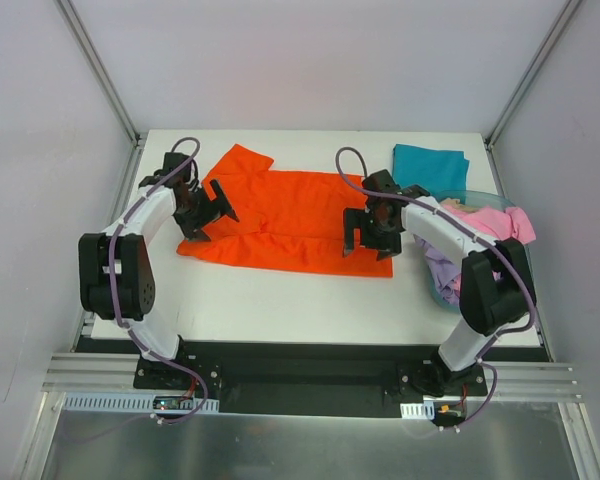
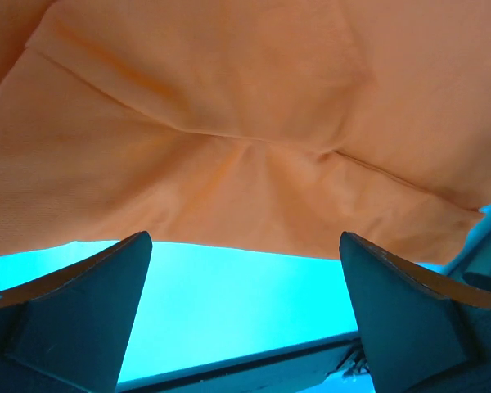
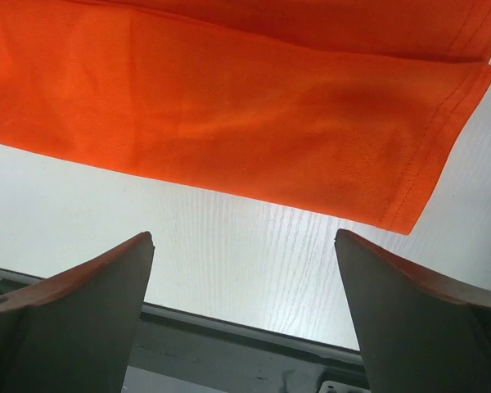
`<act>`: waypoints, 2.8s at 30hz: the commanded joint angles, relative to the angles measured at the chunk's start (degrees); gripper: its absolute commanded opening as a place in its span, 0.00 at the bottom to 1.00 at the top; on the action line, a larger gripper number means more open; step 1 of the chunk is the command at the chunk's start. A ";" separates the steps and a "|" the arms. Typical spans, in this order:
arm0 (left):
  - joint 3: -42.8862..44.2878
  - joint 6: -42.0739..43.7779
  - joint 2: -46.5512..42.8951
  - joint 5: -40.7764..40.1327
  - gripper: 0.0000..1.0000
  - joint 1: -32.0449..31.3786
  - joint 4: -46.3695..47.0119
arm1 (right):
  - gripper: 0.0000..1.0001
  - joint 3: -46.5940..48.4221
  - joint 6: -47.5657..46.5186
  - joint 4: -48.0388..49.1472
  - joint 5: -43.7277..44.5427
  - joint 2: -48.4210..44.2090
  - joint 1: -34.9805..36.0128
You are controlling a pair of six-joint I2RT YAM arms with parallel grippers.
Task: Fold and stack the t-shirts
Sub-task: Fold the flattened tshirt in 1/3 of the way, then grap the side of the flattened tshirt furthest away from the robot with both arms
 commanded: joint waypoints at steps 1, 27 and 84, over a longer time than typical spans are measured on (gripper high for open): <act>-4.07 -1.58 -0.32 -4.98 0.99 1.04 0.72 | 0.97 -1.56 1.62 1.28 -0.51 2.36 -0.31; -37.19 -15.02 -21.28 -17.38 0.99 3.85 -3.22 | 0.97 -20.18 3.64 2.34 0.90 -5.62 -2.07; 59.12 13.35 44.68 -17.82 0.56 1.48 -11.85 | 0.97 -0.25 0.65 0.32 0.20 -2.21 -1.89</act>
